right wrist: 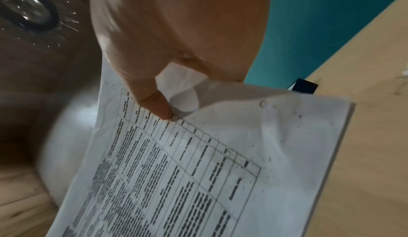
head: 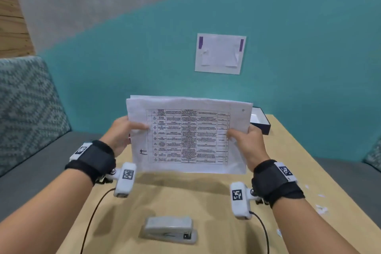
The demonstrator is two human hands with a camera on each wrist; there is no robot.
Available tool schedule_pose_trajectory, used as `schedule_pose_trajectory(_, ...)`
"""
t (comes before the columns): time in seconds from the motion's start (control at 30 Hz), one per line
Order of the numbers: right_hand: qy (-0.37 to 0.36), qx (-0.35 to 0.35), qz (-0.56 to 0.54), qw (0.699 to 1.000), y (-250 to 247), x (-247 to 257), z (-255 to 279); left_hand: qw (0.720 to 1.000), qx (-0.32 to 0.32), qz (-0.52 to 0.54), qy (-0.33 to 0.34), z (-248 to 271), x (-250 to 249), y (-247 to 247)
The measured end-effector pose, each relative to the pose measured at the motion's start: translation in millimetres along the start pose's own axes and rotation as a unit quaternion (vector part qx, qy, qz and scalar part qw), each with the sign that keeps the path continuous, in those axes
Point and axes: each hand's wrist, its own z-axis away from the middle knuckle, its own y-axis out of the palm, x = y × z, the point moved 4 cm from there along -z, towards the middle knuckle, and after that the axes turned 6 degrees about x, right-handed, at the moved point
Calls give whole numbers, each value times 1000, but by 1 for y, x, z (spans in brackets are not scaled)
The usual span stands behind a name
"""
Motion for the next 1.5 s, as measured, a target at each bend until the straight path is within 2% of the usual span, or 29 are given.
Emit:
schedule_pose_trajectory(0.13,-15,-17,-18,1000,9,-7,2,994,-75,-15,80,1,4,6)
schedule_pose_trajectory(0.2,-21,-32,-26,999,12,-12,2,991,-85,-1,102,3,5,13)
schedule_pose_trajectory(0.3,12,-49,-19,999,11,-31,2,994,-74,-17,85,3,18,16)
schedule_pose_trajectory(0.43,89,-32,-17,995,9,-67,5,997,-29,-67,32,2,47,20)
schedule_pose_trajectory(0.5,91,-26,-11,995,8,-72,7,997,-25,-70,36,3,52,23)
schedule_pose_trajectory(0.67,45,-9,-8,999,-2,-47,-2,996,-56,-31,57,-1,35,18)
schedule_pose_trajectory(0.77,73,46,-14,996,-18,-27,-5,996,-80,13,41,-9,19,6)
schedule_pose_trajectory(0.83,112,96,-106,983,-27,-21,-1,994,-92,52,29,-11,8,1)
schedule_pose_trajectory(0.93,136,127,-327,927,-26,-16,9,990,-88,110,19,-9,0,8)
schedule_pose_trajectory(1.0,132,154,-394,896,-7,-11,18,986,-82,147,10,-9,0,21)
schedule_pose_trajectory(1.03,133,160,-401,892,6,-8,22,984,-78,162,8,-8,1,29)
schedule_pose_trajectory(1.13,109,129,-390,905,41,3,24,978,-67,196,16,-5,3,54)
schedule_pose_trajectory(1.23,101,7,-384,918,54,5,15,977,-53,206,26,2,7,68)
schedule_pose_trajectory(1.27,96,-40,-360,927,51,4,12,979,-39,200,28,3,8,69)
schedule_pose_trajectory(1.33,58,-84,-281,954,44,11,5,984,-25,175,21,7,9,65)
schedule_pose_trajectory(1.4,-5,-85,-198,977,32,24,0,987,-75,141,21,9,7,50)
schedule_pose_trajectory(1.5,-92,-33,-65,993,13,46,-2,977,-185,61,93,12,-10,24)
